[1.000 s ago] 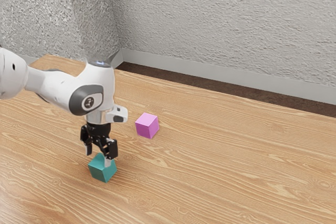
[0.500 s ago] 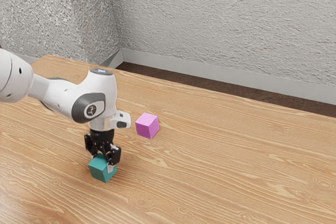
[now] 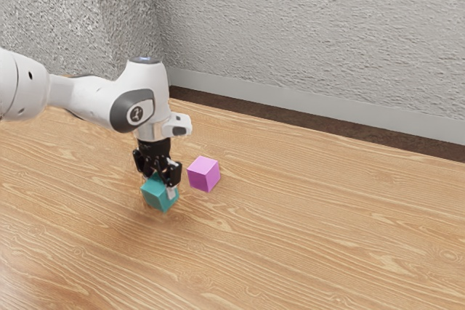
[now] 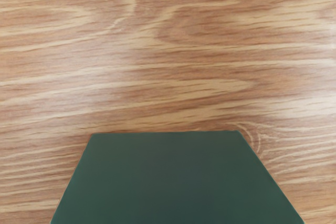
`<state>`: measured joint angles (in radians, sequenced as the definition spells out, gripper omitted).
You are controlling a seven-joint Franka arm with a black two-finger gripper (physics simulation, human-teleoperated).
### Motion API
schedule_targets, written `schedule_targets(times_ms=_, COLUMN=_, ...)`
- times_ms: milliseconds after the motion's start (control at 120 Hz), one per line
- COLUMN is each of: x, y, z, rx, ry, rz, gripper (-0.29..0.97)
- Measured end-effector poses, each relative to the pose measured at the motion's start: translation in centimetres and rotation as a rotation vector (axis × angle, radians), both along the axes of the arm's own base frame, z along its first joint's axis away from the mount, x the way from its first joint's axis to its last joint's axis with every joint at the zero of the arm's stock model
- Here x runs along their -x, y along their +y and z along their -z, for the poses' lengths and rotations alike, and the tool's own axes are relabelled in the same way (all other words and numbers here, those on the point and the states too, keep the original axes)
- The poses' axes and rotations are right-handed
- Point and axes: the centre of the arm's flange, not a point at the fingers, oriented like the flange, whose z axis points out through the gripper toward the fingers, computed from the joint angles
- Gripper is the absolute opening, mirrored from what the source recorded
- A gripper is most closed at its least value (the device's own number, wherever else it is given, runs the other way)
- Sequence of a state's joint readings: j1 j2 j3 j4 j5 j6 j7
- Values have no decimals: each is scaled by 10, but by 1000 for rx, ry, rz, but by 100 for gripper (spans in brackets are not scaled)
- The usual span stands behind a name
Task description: Pick up the blue block with one arm, and put the blue block on the pink block with one arm
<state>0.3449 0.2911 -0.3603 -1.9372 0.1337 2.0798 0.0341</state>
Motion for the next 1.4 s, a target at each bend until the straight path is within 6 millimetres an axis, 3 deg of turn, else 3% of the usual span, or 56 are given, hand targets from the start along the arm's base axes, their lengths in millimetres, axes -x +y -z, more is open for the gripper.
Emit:
schedule_targets(times_ms=250, x=-66, y=2, z=-40, rx=65, ry=-53, rz=10, gripper=30)
schedule_targets(times_ms=542, x=-117, y=6, z=-33, rx=135, ry=-61, rz=16, gripper=30)
schedule_targets(times_ms=750, x=-121, y=-1, z=-6, rx=153, ry=-13, rz=36, gripper=28)
schedule_targets(times_ms=917, x=-121, y=-8, z=-4, rx=156, ry=-5, rz=56, gripper=46)
schedule_targets(times_ms=1033, x=-121, y=3, z=-2, rx=144, ry=-1, rz=49, gripper=56)
schedule_targets(times_ms=1400, x=-124, y=5, z=0, rx=145, ry=-3, rz=76, gripper=66)
